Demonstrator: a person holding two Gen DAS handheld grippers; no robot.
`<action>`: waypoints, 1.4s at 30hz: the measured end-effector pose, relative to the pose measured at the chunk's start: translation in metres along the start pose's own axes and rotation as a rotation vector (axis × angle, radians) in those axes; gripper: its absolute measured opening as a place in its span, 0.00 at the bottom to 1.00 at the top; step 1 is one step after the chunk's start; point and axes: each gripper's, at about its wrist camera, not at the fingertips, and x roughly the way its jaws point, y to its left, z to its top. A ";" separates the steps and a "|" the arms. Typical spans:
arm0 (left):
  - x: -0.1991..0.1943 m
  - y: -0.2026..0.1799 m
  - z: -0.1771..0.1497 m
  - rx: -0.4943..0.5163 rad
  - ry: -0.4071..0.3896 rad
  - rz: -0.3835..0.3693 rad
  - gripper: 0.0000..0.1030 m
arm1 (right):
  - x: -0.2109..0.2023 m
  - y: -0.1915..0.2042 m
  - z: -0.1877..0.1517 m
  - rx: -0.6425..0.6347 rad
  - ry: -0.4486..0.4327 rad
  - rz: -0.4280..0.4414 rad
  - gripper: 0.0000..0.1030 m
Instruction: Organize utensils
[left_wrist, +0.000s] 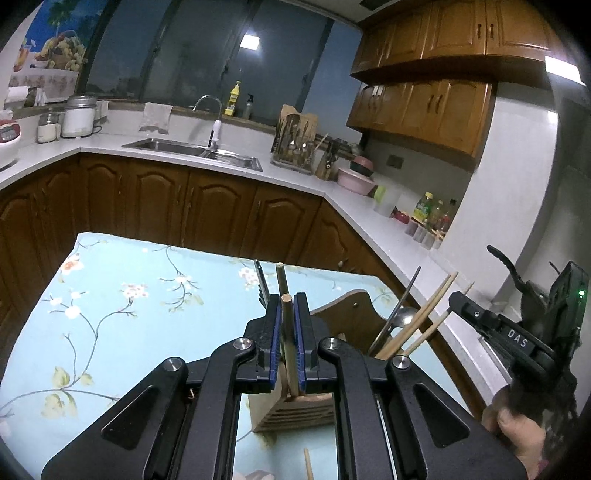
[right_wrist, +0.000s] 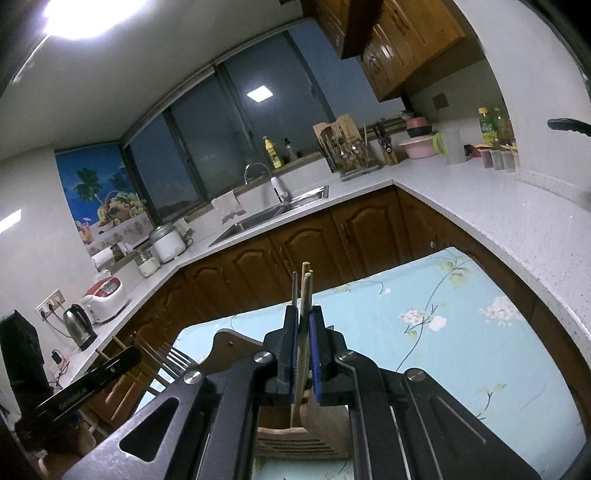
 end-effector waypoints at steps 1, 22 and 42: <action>0.001 0.000 0.000 -0.002 0.008 -0.002 0.06 | 0.001 -0.002 0.000 0.002 0.001 0.000 0.06; -0.050 -0.010 -0.005 -0.018 -0.101 -0.003 0.62 | -0.040 0.008 0.000 -0.002 -0.074 0.025 0.84; -0.149 0.027 -0.130 -0.094 -0.032 0.111 0.88 | -0.123 0.021 -0.123 -0.070 0.052 0.037 0.89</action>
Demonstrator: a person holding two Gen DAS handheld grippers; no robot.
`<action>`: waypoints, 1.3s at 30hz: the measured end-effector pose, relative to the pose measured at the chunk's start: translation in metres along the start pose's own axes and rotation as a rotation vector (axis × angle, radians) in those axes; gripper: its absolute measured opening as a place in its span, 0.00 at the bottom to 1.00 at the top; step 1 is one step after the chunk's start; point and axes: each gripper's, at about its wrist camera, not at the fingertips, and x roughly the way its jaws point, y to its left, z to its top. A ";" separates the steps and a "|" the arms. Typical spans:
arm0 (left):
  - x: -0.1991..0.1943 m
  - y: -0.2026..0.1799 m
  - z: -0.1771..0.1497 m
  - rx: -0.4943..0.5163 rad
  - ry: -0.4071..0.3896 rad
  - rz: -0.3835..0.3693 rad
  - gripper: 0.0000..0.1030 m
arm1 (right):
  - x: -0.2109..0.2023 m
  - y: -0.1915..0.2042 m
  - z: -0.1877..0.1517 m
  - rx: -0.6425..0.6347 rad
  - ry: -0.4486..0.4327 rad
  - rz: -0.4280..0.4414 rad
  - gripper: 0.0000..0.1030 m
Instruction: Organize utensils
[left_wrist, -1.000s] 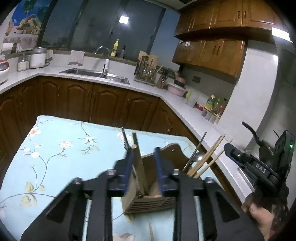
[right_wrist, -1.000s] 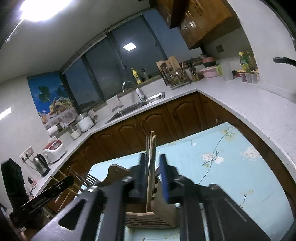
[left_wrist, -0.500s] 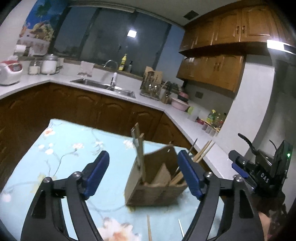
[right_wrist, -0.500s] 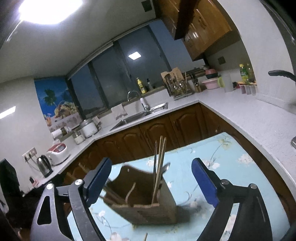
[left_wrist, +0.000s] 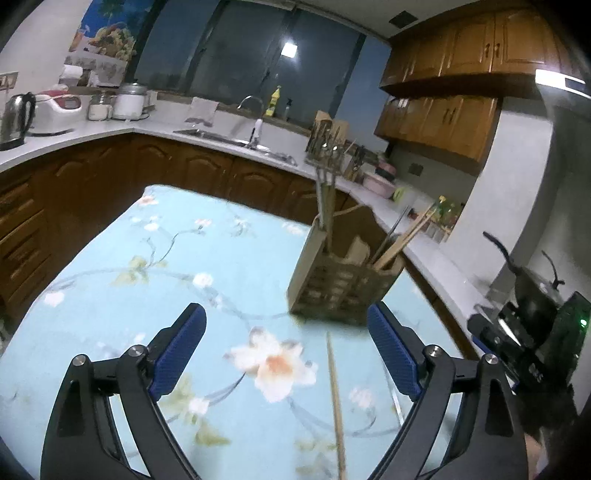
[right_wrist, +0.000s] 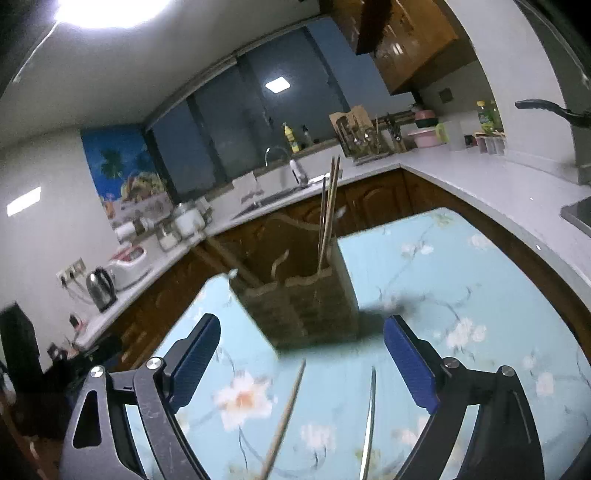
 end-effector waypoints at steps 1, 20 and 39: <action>-0.004 0.002 -0.004 -0.001 -0.001 0.007 0.88 | -0.003 0.002 -0.004 -0.010 0.001 -0.006 0.90; -0.082 -0.008 -0.036 0.165 -0.211 0.092 1.00 | -0.112 0.045 -0.022 -0.240 -0.334 -0.120 1.00; -0.068 -0.005 -0.095 0.262 -0.218 0.206 1.00 | -0.096 0.019 -0.096 -0.214 -0.288 -0.204 1.00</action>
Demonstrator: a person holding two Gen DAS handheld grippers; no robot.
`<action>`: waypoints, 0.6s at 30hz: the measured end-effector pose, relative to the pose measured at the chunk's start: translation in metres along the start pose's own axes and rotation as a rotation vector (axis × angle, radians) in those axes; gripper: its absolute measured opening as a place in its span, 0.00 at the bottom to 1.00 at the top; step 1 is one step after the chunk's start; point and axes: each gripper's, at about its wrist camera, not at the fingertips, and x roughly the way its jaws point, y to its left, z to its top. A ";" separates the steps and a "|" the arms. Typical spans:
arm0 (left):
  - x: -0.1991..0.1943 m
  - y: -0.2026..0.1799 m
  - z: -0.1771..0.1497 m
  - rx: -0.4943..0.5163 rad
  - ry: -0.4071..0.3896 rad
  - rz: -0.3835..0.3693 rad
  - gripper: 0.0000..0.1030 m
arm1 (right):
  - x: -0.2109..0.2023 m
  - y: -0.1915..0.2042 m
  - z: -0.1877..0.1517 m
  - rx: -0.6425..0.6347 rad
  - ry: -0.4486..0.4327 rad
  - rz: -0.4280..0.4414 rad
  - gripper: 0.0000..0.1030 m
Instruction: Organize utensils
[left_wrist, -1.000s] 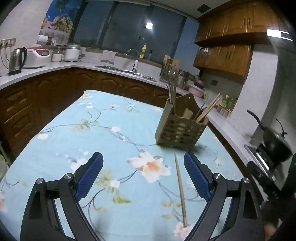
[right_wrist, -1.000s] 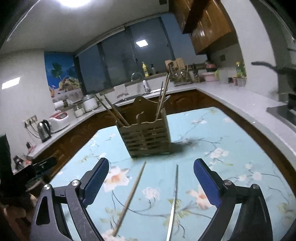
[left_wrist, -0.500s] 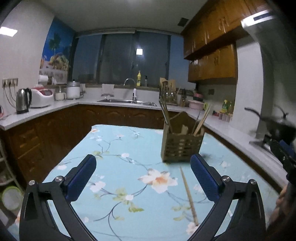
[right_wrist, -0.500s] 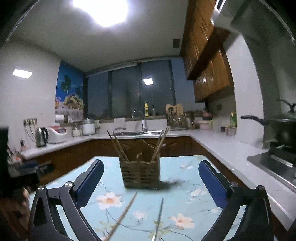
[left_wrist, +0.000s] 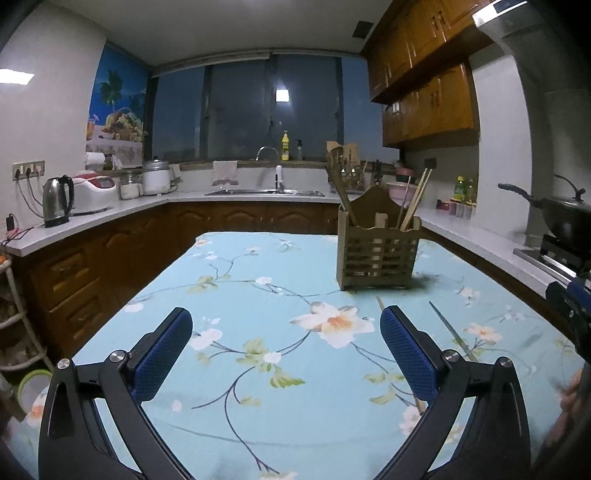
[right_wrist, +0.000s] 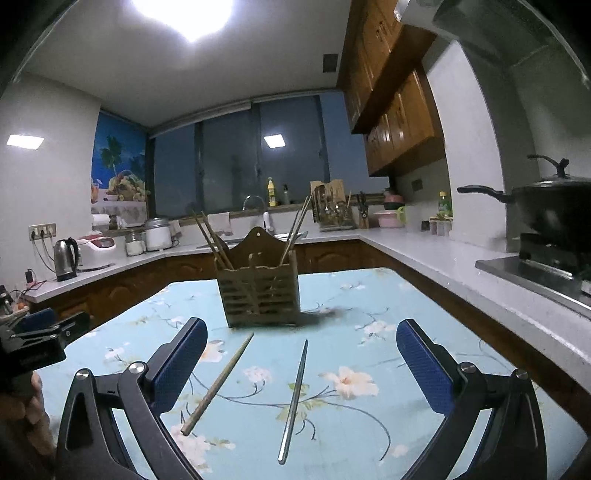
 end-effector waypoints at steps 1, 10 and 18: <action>0.000 0.000 -0.001 0.001 -0.001 0.005 1.00 | 0.000 0.001 -0.003 -0.004 0.002 -0.001 1.00; -0.001 0.003 -0.007 0.001 0.003 0.033 1.00 | -0.005 -0.002 -0.007 -0.007 -0.018 0.005 1.00; 0.000 0.003 -0.006 0.006 0.021 0.052 1.00 | -0.005 -0.005 -0.007 -0.004 -0.006 0.006 1.00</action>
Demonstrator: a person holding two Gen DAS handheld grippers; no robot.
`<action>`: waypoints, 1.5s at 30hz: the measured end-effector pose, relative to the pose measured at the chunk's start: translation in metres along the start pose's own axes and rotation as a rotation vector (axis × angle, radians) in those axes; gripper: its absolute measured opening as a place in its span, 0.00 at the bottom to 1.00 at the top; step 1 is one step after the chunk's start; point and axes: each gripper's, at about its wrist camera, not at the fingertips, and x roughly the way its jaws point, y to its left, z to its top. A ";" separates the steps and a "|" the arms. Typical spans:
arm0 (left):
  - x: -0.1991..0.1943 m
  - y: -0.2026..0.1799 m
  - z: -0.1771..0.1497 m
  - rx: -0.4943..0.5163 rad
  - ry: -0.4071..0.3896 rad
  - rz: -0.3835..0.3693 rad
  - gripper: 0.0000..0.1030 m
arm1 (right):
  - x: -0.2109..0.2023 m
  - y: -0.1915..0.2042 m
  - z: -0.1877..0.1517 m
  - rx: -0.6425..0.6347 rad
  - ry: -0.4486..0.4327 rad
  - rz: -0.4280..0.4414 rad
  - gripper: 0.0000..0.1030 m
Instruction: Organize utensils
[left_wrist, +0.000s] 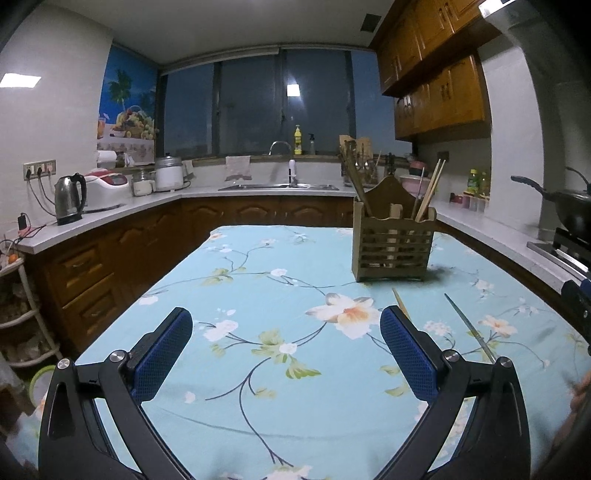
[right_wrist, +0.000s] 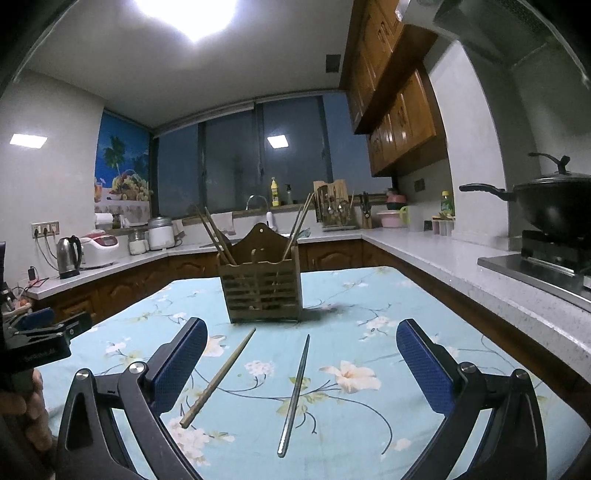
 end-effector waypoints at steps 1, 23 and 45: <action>0.000 0.000 0.000 -0.001 -0.001 0.004 1.00 | 0.000 0.000 0.000 0.000 -0.002 0.003 1.00; -0.003 0.005 0.004 -0.005 -0.018 0.016 1.00 | 0.004 -0.001 -0.006 -0.007 0.009 0.014 1.00; -0.009 0.000 0.007 0.020 -0.036 0.023 1.00 | 0.005 -0.001 -0.006 -0.002 0.009 0.016 1.00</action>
